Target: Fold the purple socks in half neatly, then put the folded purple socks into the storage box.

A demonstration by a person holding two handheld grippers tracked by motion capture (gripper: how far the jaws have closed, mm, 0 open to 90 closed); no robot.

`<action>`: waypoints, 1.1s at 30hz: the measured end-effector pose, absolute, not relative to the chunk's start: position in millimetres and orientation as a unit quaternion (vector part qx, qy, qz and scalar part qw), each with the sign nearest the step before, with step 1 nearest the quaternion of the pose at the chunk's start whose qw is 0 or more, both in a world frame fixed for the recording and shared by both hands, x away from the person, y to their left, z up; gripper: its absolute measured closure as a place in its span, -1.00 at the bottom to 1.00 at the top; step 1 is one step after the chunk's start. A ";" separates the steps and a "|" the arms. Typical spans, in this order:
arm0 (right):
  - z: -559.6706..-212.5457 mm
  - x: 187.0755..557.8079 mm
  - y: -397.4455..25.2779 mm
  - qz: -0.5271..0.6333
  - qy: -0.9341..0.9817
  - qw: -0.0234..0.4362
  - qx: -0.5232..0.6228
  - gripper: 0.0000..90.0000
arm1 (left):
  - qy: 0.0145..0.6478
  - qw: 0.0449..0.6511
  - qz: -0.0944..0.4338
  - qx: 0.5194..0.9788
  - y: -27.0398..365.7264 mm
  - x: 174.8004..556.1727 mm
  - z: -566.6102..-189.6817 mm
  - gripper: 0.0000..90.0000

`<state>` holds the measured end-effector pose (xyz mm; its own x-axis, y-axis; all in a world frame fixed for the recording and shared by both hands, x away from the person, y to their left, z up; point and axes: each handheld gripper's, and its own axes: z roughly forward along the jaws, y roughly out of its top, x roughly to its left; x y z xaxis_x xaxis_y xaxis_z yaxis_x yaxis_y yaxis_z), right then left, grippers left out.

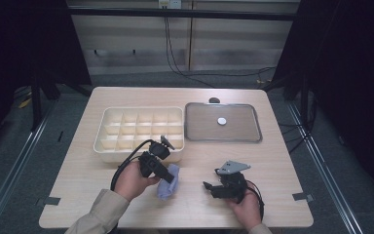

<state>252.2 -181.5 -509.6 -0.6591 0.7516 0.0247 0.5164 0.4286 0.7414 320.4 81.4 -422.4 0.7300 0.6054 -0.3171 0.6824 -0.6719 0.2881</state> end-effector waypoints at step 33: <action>-509.9 252.8 -181.1 0.375 0.833 0.157 0.376 -0.33 | 0.381 0.192 -0.094 0.899 121.4 336.4 -398.8 0.70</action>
